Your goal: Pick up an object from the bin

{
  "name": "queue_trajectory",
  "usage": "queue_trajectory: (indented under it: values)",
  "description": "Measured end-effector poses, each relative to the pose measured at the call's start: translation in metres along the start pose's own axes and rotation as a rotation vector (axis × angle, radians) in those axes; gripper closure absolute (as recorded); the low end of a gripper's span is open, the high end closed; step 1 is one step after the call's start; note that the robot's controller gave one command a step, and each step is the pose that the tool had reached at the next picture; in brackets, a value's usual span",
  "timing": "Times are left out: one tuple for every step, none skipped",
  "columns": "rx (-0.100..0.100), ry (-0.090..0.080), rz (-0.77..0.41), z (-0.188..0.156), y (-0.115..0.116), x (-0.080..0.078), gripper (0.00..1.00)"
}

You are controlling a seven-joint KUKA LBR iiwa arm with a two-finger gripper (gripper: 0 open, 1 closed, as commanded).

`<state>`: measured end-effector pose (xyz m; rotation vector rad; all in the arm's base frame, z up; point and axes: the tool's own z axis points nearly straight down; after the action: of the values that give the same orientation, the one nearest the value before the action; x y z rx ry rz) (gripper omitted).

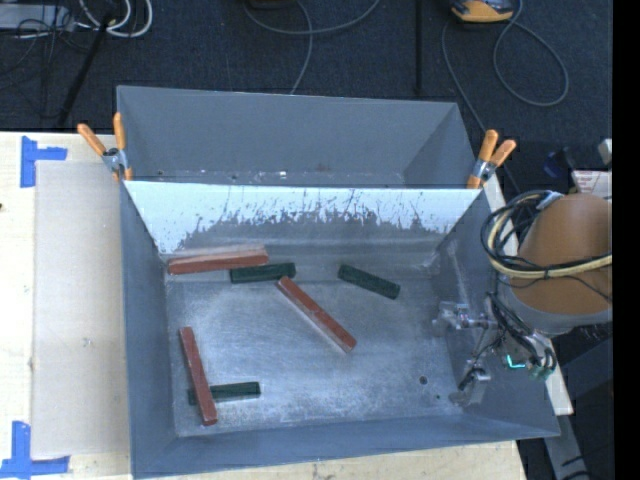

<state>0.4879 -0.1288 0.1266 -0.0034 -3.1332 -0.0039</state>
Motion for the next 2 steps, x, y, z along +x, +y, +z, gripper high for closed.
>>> queue_trajectory:
  values:
    - [-0.002, -0.004, -0.049, 0.011, 0.121, 0.009, 0.00]
    - [-0.002, -0.011, -0.077, 0.037, 0.230, -0.041, 0.00]
